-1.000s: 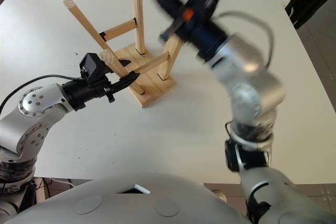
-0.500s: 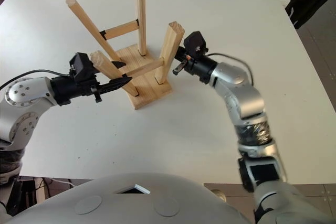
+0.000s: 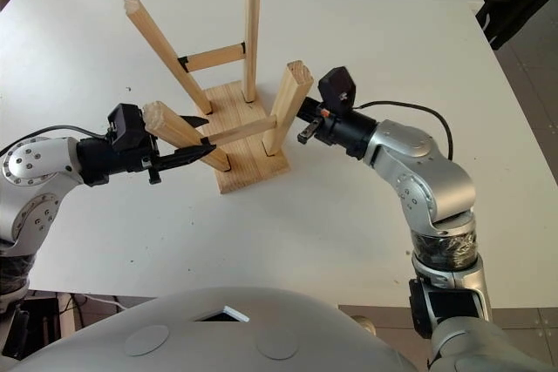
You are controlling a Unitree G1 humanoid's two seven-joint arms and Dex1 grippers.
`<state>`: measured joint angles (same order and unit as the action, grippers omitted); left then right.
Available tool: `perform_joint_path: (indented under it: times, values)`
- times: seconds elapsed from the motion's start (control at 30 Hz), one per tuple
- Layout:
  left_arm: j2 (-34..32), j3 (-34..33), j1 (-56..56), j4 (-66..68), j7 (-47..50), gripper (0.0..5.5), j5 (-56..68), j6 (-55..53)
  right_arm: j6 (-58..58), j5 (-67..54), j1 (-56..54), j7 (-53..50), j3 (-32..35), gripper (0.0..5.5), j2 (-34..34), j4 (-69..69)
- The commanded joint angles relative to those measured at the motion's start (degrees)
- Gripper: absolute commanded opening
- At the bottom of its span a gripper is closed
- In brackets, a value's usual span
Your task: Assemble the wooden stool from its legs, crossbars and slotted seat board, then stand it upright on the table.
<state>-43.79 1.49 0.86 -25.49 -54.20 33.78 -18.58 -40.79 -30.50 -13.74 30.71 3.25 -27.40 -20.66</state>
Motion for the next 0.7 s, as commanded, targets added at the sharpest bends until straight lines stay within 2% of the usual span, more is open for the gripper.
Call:
perform_joint_path:
  times: [0.03, 0.1, 0.17, 0.27, 0.33, 0.47, 0.7]
  values:
    - [0.28, 2.48, -4.05, 2.88, 0.04, 2.04, -1.91, -3.09, 6.65, 5.64, 2.07, -3.61, 9.64, 0.0, -4.54, 10.02]
    - [0.51, 2.77, -4.81, 1.79, 0.67, 2.04, -1.87, -3.3, 4.47, 2.99, 2.31, -4.92, 10.95, 0.0, -2.76, 5.15]
    - [0.7, 3.6, -5.44, 0.75, 1.3, 2.04, -2.18, -3.66, -1.5, -4.27, 4.11, -5.43, 8.53, 0.0, 0.37, -4.96]
    - [1.25, 5.24, -5.12, -0.54, 2.55, 2.04, -2.48, -4.73, -8.89, -24.76, 8.21, -9.27, 1.19, 0.0, 5.46, -21.86]
    - [1.69, 6.44, -4.67, -1.61, 2.98, 2.04, -2.28, -5.54, -10.53, -34.3, 8.84, -12.01, -1.66, 0.0, 6.86, -27.21]
    - [1.77, 7.51, -4.45, -1.22, 2.25, 2.04, -2.73, -5.05, -12.22, -31.32, 8.7, -11.71, -2.01, 0.0, 4.1, -25.05]
    - [3.35, 4.6, -2.04, 1.15, 1.42, 2.04, -1.71, -1.6, -6.61, -24.31, 2.78, -9.38, 5.96, 0.0, -1.69, -11.21]
